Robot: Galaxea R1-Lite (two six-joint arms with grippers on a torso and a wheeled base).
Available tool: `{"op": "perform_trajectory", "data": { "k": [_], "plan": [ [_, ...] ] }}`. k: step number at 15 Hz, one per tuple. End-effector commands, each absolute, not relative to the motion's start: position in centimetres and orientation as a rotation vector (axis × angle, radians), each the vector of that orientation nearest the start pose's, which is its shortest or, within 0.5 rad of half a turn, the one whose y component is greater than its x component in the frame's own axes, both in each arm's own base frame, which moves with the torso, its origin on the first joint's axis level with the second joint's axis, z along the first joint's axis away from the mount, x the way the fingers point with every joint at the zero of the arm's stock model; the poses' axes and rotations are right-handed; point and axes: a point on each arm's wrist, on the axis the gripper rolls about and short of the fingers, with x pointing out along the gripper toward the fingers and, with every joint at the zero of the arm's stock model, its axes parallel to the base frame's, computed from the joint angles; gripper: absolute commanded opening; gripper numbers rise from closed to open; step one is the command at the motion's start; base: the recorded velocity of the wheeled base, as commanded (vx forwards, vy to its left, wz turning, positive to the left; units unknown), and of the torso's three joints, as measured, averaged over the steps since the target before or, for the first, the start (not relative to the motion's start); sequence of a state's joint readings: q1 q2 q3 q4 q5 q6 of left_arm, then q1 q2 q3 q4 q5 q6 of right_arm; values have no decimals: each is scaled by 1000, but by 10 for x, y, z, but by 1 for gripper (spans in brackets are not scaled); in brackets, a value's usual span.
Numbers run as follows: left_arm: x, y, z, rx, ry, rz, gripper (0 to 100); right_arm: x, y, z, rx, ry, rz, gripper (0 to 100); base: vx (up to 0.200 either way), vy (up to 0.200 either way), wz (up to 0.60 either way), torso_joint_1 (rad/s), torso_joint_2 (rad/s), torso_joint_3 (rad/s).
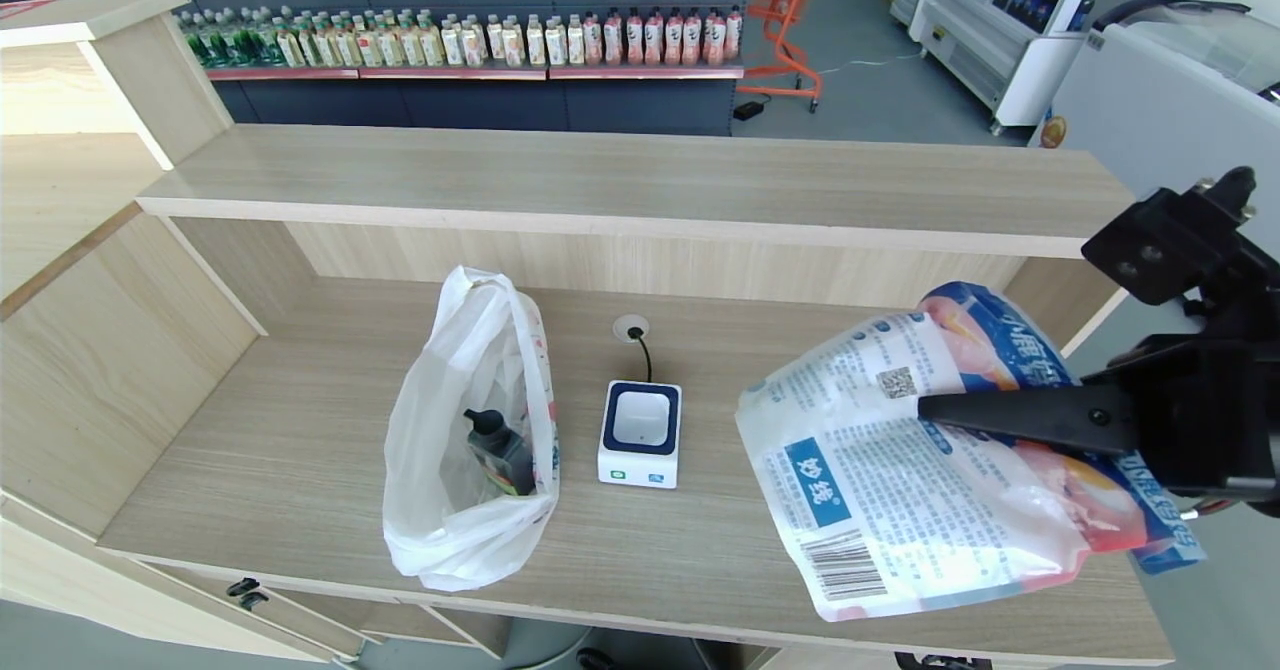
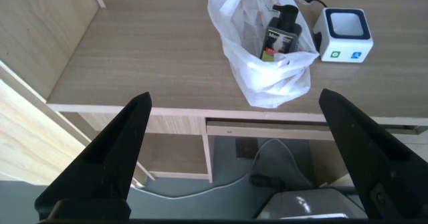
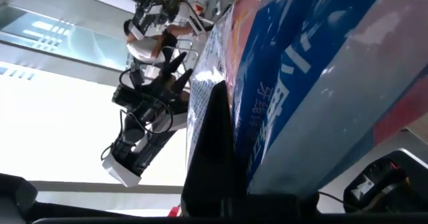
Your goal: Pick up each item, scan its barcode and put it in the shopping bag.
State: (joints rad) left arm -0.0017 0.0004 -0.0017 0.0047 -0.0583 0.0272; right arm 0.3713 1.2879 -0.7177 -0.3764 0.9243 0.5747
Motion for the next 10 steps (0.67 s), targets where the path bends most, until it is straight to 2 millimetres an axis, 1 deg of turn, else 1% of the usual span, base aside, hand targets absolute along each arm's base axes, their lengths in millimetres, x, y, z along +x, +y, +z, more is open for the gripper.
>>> {"op": "perform_trajectory", "data": {
  "k": [1, 10],
  "plan": [
    [-23, -1, 75, 28, 2, -60, 100, 175, 88, 241, 543, 561, 1208, 0, 0, 0, 0, 0, 0, 0],
    [-23, -1, 75, 28, 2, -60, 100, 172, 87, 241, 539, 556, 1208, 0, 0, 0, 0, 0, 0, 0]
  ]
}}
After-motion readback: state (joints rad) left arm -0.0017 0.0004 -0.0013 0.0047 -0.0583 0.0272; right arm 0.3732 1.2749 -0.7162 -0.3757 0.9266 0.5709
